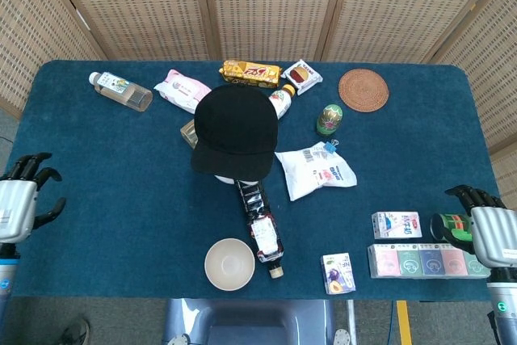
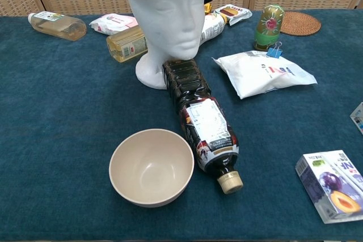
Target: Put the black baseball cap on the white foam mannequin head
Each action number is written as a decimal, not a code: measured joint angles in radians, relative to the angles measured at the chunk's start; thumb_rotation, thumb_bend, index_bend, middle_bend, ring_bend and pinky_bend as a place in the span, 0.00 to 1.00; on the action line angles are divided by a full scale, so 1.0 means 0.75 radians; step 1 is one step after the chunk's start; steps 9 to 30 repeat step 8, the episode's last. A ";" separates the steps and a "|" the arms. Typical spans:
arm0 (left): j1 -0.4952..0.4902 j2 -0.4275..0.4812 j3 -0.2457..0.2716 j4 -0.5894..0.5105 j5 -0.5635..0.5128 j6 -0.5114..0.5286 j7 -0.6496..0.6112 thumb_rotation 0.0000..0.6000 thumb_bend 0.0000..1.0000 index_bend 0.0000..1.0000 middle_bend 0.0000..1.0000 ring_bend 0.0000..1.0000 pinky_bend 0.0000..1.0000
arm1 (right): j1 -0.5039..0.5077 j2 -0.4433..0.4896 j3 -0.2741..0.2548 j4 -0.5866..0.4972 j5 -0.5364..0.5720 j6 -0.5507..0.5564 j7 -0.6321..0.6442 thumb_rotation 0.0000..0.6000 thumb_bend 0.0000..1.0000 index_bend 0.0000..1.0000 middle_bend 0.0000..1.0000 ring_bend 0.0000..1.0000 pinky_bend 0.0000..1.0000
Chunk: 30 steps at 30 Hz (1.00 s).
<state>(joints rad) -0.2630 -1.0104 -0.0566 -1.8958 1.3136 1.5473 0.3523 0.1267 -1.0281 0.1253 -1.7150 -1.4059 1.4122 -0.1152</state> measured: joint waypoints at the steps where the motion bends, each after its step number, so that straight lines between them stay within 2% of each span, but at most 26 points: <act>1: 0.014 0.000 0.001 0.008 -0.006 0.010 -0.014 1.00 0.25 0.46 0.26 0.21 0.49 | 0.003 -0.001 0.001 -0.004 0.004 -0.002 -0.007 1.00 0.23 0.29 0.28 0.28 0.32; 8: 0.066 0.005 0.021 0.078 -0.005 0.007 -0.142 1.00 0.25 0.46 0.26 0.21 0.49 | 0.009 -0.003 0.002 -0.017 0.017 -0.008 -0.033 1.00 0.23 0.29 0.28 0.28 0.32; 30: 0.066 0.005 0.021 0.078 -0.005 0.007 -0.142 1.00 0.25 0.46 0.26 0.21 0.49 | 0.009 -0.003 0.002 -0.017 0.017 -0.008 -0.033 1.00 0.23 0.29 0.28 0.28 0.32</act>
